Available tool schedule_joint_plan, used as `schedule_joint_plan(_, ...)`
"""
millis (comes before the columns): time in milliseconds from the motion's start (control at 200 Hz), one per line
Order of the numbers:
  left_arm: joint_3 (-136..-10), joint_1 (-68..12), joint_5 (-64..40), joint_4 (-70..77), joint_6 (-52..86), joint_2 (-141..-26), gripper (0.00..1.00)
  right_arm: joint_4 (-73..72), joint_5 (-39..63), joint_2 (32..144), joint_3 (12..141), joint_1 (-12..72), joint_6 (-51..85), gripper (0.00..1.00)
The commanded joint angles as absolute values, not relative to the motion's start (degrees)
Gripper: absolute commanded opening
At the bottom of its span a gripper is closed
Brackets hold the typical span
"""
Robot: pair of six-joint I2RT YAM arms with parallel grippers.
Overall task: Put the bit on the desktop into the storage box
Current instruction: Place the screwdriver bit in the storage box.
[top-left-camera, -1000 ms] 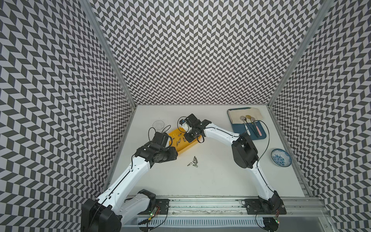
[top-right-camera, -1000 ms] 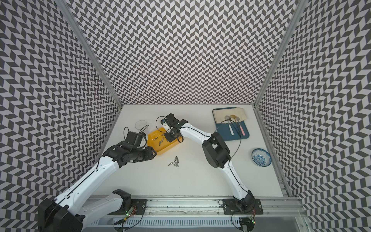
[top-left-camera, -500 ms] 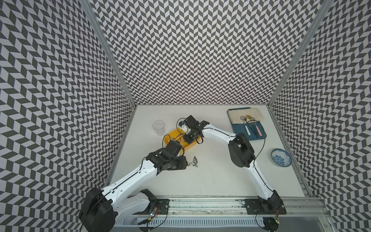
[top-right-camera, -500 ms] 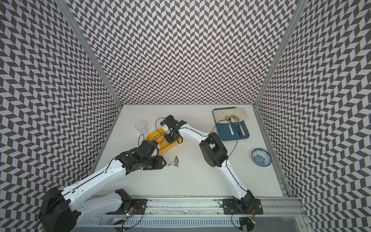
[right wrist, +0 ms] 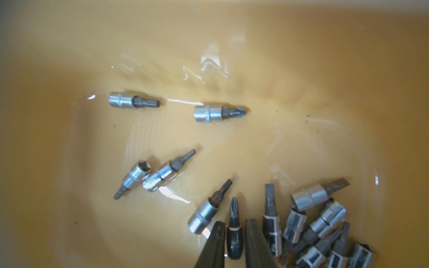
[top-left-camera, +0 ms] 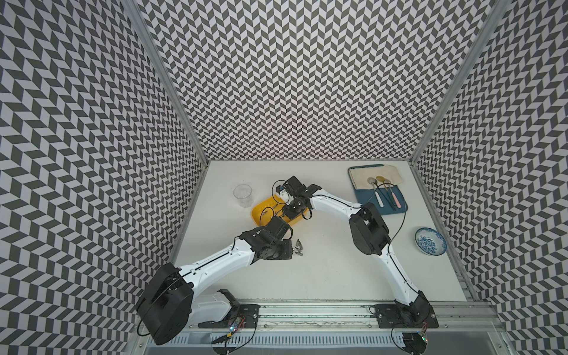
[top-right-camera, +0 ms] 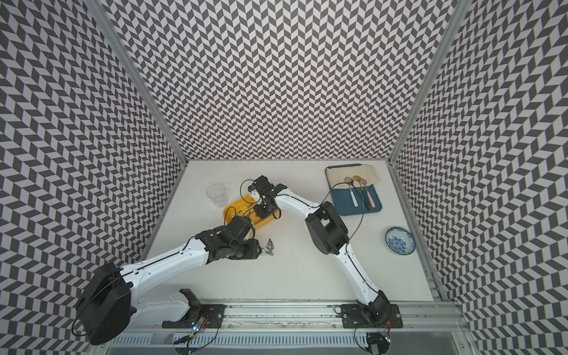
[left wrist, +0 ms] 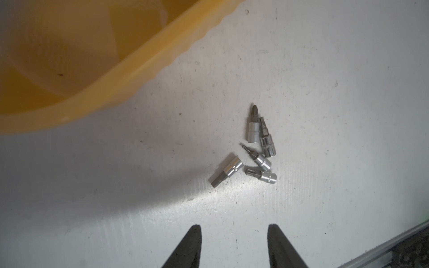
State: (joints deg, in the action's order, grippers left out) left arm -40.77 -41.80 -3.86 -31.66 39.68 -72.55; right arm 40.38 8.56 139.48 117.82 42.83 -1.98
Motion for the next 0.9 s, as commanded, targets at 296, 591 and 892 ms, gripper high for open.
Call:
schedule_joint_plan(296,-42.29,-43.13,2.29,-29.14,37.06,-77.30,0.49,40.90,6.96,130.00,120.17,42.08,-0.01,0.33)
schedule_joint_plan(591,-44.29,-43.39,4.43,-29.74,35.40,-80.32,0.47,41.41,6.03,114.41,108.68,41.57,2.53,0.34)
schedule_joint_plan(892,-44.27,-43.59,5.12,-29.72,33.50,-82.01,0.47,40.26,3.99,104.24,98.45,40.79,4.31,0.36)
